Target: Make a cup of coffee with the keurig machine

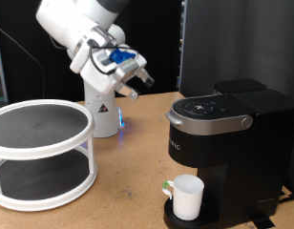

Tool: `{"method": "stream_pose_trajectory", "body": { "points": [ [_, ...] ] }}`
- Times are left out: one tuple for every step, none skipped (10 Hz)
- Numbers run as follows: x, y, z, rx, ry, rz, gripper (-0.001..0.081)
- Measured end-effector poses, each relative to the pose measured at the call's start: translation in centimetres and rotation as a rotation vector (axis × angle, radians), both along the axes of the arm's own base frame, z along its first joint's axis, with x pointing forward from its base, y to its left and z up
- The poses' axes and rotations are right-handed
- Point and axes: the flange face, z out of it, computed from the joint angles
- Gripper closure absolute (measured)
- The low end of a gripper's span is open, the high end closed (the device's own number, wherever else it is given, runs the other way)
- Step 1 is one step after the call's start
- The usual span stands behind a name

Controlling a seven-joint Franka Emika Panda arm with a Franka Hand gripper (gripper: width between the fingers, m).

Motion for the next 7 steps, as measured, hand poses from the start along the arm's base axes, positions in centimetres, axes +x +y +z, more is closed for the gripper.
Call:
{"method": "stream_pose_trajectory", "body": {
  "points": [
    [-0.3,-0.1,1.4,0.016,-0.009,-0.002,0.0004],
    [-0.6,-0.3,2.8,0.031,-0.018,-0.008,0.0004],
    [-1.0,-0.4,4.2,0.044,-0.019,-0.005,0.0004],
    [-1.4,-0.7,5.5,0.053,-0.008,0.01,0.0004],
    [-1.9,-1.1,6.2,0.056,0.008,0.021,0.0004],
    [-1.9,-1.1,6.1,0.054,0.006,0.017,0.0004],
    [-2.0,-0.7,6.0,0.014,0.0,0.055,0.0004]
  ]
}}
